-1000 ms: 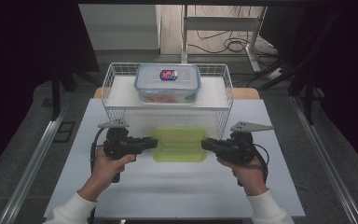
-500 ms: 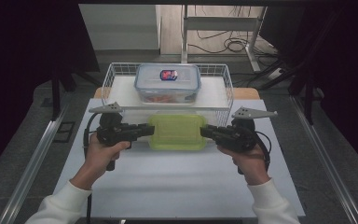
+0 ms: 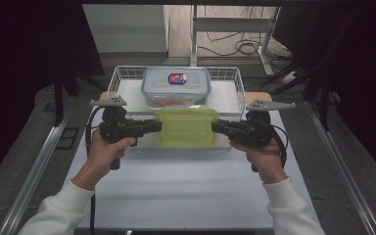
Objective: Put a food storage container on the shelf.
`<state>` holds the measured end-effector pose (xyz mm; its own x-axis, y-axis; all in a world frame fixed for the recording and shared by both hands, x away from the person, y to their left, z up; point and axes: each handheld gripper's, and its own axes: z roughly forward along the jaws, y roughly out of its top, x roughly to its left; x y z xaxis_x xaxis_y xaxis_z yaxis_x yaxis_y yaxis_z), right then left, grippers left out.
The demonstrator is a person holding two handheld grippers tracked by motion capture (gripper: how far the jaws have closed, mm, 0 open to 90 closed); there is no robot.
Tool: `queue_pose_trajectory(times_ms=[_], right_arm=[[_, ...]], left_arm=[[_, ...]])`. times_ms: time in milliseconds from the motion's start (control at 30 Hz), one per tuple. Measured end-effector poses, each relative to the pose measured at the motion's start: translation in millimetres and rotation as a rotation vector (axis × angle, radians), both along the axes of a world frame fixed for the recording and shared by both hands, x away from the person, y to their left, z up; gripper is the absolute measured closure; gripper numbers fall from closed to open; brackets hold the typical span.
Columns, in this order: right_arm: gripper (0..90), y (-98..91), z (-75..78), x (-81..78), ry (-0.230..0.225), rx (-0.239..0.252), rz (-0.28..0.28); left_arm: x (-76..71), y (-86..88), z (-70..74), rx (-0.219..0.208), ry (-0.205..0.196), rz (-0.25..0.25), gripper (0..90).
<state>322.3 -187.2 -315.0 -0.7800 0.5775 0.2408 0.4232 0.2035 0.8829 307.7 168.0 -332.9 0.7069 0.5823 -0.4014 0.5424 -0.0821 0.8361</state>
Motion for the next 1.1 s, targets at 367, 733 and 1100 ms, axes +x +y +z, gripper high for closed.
queue_pose_trajectory(times_ms=[367,733,1100], right_arm=[[78.7,7.2,30.3,8.2,-0.043,0.008,0.003],[79.0,18.4,56.6,28.3,-0.057,0.009,-0.006],[79.0,26.0,74.3,56.3,-0.037,0.014,-0.017]], left_arm=[[6.0,6.7,35.8,0.021,-0.045,0.017,79.2],[24.1,16.1,64.3,0.026,-0.056,0.027,79.1],[54.9,23.0,82.7,0.024,-0.062,0.04,79.2]])
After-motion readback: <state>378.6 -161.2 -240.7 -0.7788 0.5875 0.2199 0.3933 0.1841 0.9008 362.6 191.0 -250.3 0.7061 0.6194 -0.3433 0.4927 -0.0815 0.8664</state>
